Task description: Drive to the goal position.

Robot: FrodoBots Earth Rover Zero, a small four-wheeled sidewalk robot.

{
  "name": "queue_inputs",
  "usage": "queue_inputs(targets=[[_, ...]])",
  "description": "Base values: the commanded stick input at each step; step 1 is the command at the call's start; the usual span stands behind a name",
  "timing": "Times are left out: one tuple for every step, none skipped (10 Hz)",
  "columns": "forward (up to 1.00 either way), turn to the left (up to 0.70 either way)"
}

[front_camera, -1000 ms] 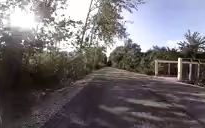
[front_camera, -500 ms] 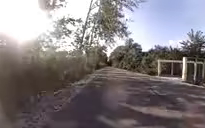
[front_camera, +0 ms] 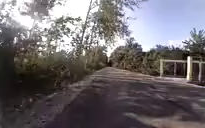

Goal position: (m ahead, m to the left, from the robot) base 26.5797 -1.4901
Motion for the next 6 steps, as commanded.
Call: queue_inputs(targets=[[0.70,0.00],[0.70,0.00],[0.70,0.00],[0.70,0.00],[0.70,0.00],[0.70,0.00]])
